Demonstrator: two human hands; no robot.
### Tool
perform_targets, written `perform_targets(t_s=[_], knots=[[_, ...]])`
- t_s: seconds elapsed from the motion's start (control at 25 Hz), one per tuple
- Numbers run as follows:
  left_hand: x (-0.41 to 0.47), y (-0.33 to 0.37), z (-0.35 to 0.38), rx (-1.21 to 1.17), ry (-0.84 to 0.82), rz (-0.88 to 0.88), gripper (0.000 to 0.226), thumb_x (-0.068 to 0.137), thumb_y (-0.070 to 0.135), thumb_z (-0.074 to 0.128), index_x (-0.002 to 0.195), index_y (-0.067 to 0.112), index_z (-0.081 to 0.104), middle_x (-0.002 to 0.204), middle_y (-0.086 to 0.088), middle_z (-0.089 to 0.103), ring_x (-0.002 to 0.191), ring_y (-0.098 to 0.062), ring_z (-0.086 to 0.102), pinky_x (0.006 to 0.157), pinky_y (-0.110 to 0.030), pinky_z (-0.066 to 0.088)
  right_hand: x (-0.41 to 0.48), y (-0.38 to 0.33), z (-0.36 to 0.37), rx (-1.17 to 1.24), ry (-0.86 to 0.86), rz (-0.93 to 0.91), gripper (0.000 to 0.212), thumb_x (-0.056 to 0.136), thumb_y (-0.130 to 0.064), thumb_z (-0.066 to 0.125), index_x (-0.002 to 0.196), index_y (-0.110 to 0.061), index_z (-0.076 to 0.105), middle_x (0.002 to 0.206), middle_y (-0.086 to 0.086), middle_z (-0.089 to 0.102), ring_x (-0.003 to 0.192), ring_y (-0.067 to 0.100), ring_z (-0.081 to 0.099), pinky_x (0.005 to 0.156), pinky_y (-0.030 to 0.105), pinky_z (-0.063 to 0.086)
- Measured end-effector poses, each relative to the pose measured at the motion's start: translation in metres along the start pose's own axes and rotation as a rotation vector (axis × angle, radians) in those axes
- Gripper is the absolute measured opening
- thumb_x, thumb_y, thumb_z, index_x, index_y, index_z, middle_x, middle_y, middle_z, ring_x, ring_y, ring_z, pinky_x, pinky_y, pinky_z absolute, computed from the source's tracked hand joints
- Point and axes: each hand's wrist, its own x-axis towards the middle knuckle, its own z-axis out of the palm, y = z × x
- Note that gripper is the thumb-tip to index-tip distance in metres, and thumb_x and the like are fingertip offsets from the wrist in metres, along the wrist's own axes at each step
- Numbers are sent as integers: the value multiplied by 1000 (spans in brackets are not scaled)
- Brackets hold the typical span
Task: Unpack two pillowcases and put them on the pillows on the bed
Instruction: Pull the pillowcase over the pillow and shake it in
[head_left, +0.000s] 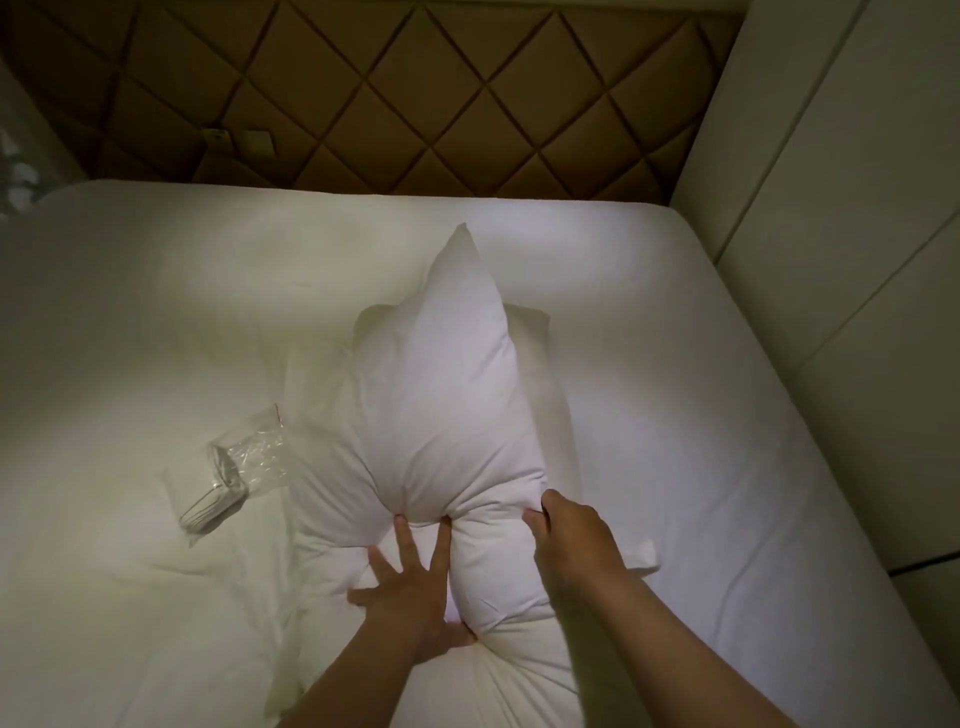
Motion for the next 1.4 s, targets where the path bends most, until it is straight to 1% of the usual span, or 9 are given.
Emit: perform_targets(t_s=[0.4,0.48,0.52,0.6,0.68,0.84,1.0,1.2,1.4], knots=[[-40,-12,-18,26,-87,115,140,49,91,60,137,45,-39,148,-13,-46,143,-53,-12,107,-69,21,-54,3,12,120,125,30,37,96,-22,54,69,-26,29,63,-8,45,56,9,39,52,22,31],[-56,-27,-64,-2,-130,252,125,60,74,70,152,41,-7,162,-18,-8,147,-44,11,115,-51,27,-63,-2,1,88,163,-3,40,95,-19,54,67,-28,26,63,-11,42,55,8,38,51,21,31],[-66,-33,-98,-54,-33,335,88,73,57,66,149,31,31,155,-18,29,140,-36,35,108,-39,38,-69,-4,-4,98,175,-21,41,95,-17,53,66,-28,26,62,-12,41,54,7,37,50,20,31],[-72,-42,-170,-190,444,323,47,76,43,51,114,19,64,120,-10,63,112,-29,60,89,-33,49,-84,-7,-14,125,192,-65,43,94,-11,52,64,-29,27,60,-13,40,55,7,36,51,20,31],[-72,-44,-220,-287,644,393,68,71,45,55,133,16,53,136,-6,53,121,-25,53,98,-38,47,-101,-12,-17,98,207,-160,45,88,-3,56,65,-30,27,62,-17,39,58,5,39,50,16,29],[-78,-16,-233,-137,252,537,115,68,49,74,157,19,7,163,3,13,149,-18,17,119,-39,26,-127,-21,-17,-85,145,-430,53,44,-10,90,68,-32,47,60,-13,52,55,6,48,50,6,25],[-93,-6,-221,-17,301,485,99,66,50,74,148,19,28,148,-2,38,133,-26,41,105,-41,40,-142,-29,-11,-208,200,-596,41,44,-32,97,71,-26,67,65,-10,64,55,4,57,51,13,50],[-123,-7,-207,-22,323,463,57,67,52,69,109,22,46,114,-3,55,90,-19,51,74,-32,47,-162,-43,-16,-307,168,-775,35,55,-38,94,80,-29,71,71,-12,68,58,5,60,56,12,52],[-162,8,-230,-81,457,195,122,55,96,47,144,15,26,142,-13,42,122,-32,50,94,-44,49,-181,-83,-25,-393,197,-905,29,64,-31,88,83,-24,67,72,-4,65,60,11,60,46,20,50]])
